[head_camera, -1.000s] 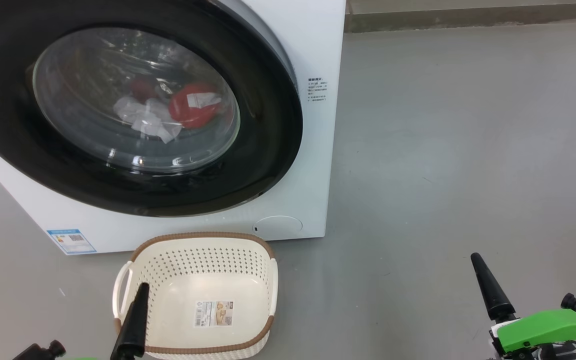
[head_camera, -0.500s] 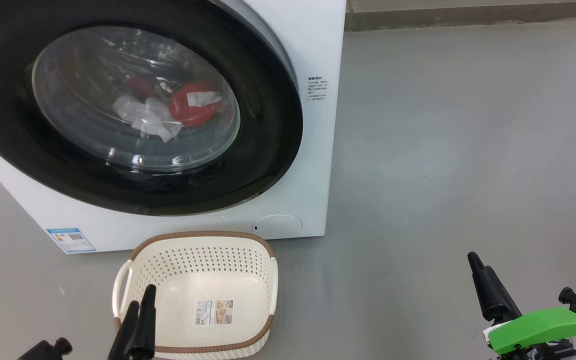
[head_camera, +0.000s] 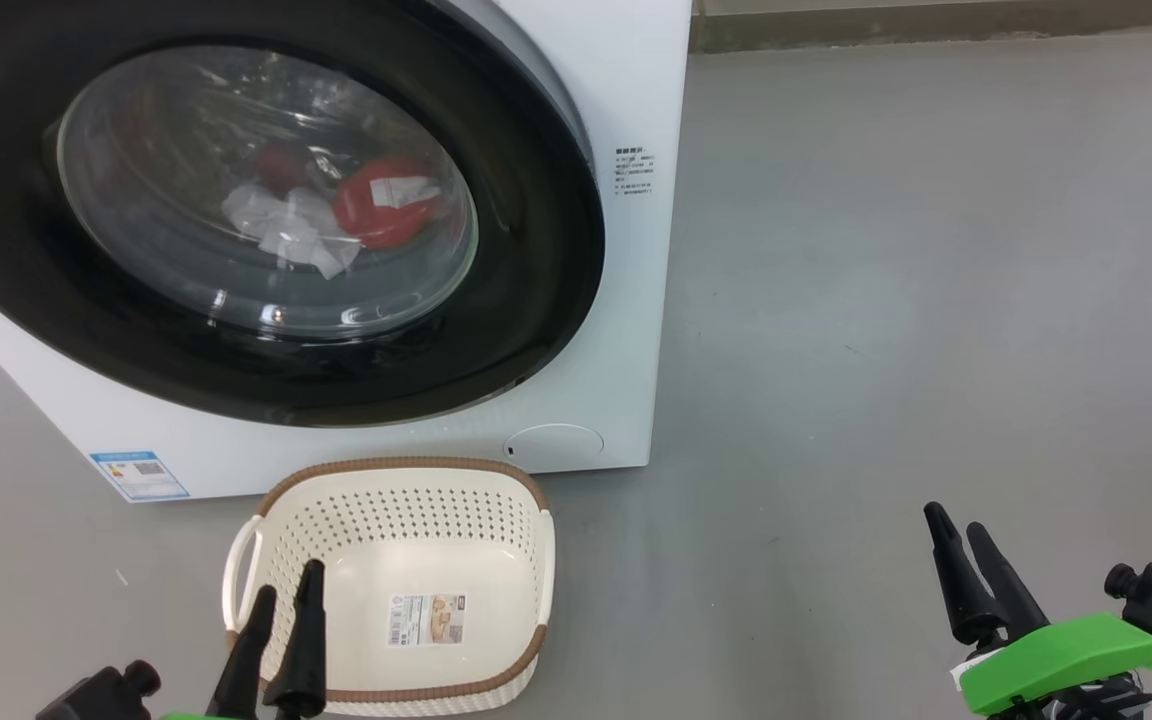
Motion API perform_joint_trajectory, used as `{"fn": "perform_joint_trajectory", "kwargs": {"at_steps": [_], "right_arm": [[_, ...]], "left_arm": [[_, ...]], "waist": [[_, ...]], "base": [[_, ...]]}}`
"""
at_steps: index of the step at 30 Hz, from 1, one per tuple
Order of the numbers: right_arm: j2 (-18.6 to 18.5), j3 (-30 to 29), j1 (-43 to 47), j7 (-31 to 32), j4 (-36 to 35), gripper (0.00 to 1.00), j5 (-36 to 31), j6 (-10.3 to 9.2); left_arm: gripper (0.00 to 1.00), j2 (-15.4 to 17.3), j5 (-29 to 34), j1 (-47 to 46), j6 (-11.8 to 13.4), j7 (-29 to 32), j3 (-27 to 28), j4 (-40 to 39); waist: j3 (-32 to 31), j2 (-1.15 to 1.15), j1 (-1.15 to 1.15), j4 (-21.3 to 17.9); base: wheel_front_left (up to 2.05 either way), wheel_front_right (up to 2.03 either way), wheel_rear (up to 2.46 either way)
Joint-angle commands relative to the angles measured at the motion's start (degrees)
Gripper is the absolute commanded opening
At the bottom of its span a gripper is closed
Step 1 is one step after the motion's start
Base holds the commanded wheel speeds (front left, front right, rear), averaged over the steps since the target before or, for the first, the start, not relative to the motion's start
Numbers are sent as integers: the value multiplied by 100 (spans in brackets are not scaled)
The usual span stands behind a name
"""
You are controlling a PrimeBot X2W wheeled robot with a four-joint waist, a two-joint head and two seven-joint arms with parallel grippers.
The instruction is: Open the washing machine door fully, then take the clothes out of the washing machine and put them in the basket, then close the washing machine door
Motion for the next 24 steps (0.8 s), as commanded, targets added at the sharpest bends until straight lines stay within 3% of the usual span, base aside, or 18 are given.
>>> {"fn": "perform_joint_trajectory", "kwargs": {"at_steps": [1,24], "right_arm": [[-106,87,-76,-73,-179,100,-152,1],[-288,232,79,-461,-272,100,-1384,2]], "left_arm": [[100,90,173,-43,46,-71,84,-197],[100,128,1761,66,136,-461,-56,-411]], "waist": [[2,0,-1,-1],[-55,0,-1,19]], "base": [[0,0,0],[0,0,0]]}}
